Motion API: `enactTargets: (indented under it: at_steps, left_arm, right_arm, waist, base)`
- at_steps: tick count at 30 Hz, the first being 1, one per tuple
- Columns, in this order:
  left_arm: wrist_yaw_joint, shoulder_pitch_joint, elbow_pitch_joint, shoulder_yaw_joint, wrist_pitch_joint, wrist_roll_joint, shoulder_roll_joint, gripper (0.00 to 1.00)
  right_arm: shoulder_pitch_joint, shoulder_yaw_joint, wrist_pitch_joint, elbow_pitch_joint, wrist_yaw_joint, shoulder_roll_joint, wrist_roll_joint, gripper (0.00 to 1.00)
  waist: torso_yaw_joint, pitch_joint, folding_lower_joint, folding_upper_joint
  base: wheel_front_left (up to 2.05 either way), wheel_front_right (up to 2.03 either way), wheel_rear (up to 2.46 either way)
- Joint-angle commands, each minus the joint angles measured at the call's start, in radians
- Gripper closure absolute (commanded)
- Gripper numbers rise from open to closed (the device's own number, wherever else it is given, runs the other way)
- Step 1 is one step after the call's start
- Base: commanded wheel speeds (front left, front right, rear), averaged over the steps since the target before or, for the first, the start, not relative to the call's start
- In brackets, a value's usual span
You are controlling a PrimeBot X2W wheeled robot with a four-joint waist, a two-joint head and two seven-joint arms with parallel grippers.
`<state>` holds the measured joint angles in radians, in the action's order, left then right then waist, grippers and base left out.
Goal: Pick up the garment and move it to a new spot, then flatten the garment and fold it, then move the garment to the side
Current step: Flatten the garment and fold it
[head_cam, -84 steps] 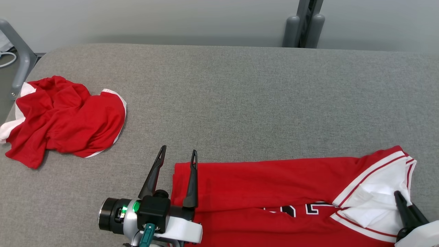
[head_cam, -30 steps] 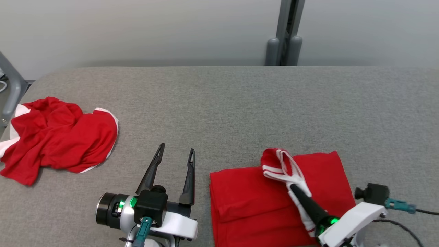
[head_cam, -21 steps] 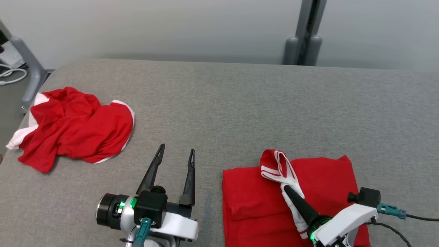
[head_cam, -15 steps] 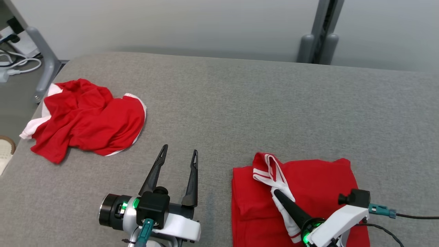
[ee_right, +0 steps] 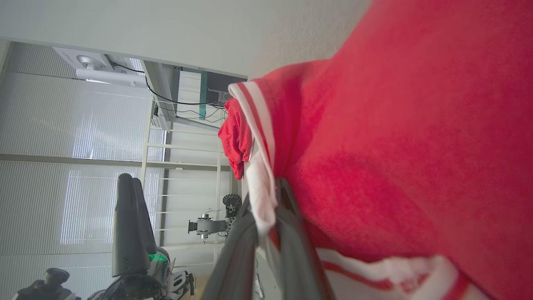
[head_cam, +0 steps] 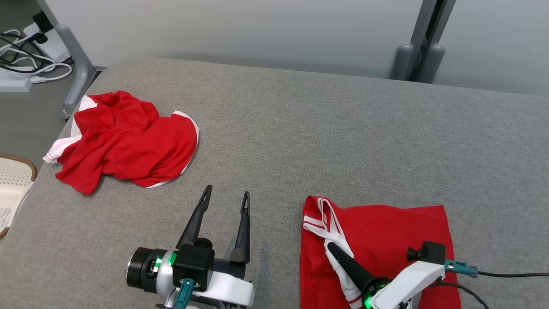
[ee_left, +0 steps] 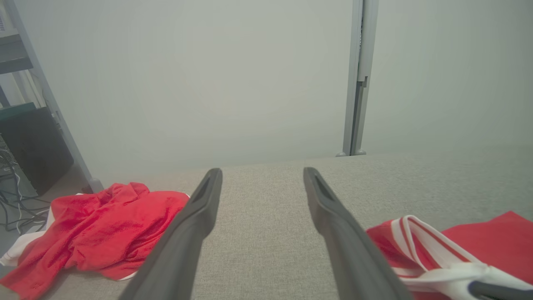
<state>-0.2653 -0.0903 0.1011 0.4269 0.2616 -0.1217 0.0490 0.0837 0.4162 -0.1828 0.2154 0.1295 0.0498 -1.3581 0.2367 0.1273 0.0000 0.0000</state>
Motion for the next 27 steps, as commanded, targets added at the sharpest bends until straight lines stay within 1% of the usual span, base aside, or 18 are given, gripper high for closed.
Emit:
enactTargets:
  at_steps: [1, 4, 5, 6, 8, 12, 21, 24, 27]
  left_arm:
    - [-0.004, -0.008, -0.002, 0.000, 0.004, -0.003, 0.004, 0.00]
    - [-0.006, -0.014, 0.003, 0.006, 0.004, -0.004, 0.004, 0.00]
    - [-0.007, -0.016, 0.004, 0.007, 0.004, -0.005, 0.004, 0.00]
    - [-0.008, -0.016, 0.005, 0.007, 0.004, -0.004, 0.004, 0.00]
    - [-0.009, -0.016, 0.003, 0.003, 0.004, -0.006, 0.004, 0.00]
    - [-0.009, -0.014, -0.002, -0.004, 0.004, -0.009, 0.004, 0.00]
    - [-0.001, -0.003, 0.003, -0.011, 0.004, -0.014, 0.004, 0.00]
    - [0.000, 0.003, 0.002, -0.018, 0.004, -0.012, 0.004, 0.00]
    - [0.001, 0.008, -0.004, -0.026, 0.004, -0.009, 0.004, 0.00]
  right_arm:
    - [0.011, 0.003, 0.008, 0.011, 0.002, 0.004, -0.003, 1.00]
    - [0.027, 0.023, 0.010, 0.041, 0.002, 0.004, -0.019, 1.00]
    - [0.033, 0.029, 0.015, 0.050, 0.002, 0.003, -0.009, 0.97]
    - [0.038, 0.030, 0.022, 0.062, 0.002, 0.004, -0.004, 0.00]
    - [0.044, 0.044, 0.020, 0.077, 0.002, 0.004, -0.009, 0.00]
    - [0.052, 0.066, 0.015, 0.061, 0.002, 0.004, -0.031, 0.00]
    - [0.053, 0.133, -0.013, -0.020, 0.002, 0.004, -0.117, 0.00]
    - [0.068, 0.126, -0.007, -0.059, 0.002, 0.005, -0.125, 0.00]
    - [0.092, 0.087, -0.003, -0.086, 0.002, 0.006, -0.112, 0.00]
  waist:
    - [0.002, 0.002, 0.0000, 0.0000]
    - [0.005, 0.005, 0.0000, 0.0000]
    - [0.006, 0.006, 0.0000, 0.0000]
    - [0.006, 0.005, 0.0000, 0.0000]
    - [0.005, 0.004, 0.0000, 0.0000]
    - [0.003, 0.000, 0.0000, 0.0000]
    - [-0.004, -0.017, 0.0000, 0.0000]
    - [-0.009, -0.023, 0.0000, 0.0000]
    - [-0.016, -0.028, 0.0000, 0.0000]
  base:
    - [0.00, 0.00, 0.00]
    - [0.00, 0.00, 0.00]
    - [0.00, 0.00, 0.00]
    - [0.00, 0.00, 0.00]
    - [0.00, 0.00, 0.00]
    - [0.00, 0.00, 0.00]
    - [0.00, 0.00, 0.00]
    - [0.00, 0.00, 0.00]
    - [0.00, 0.00, 0.00]
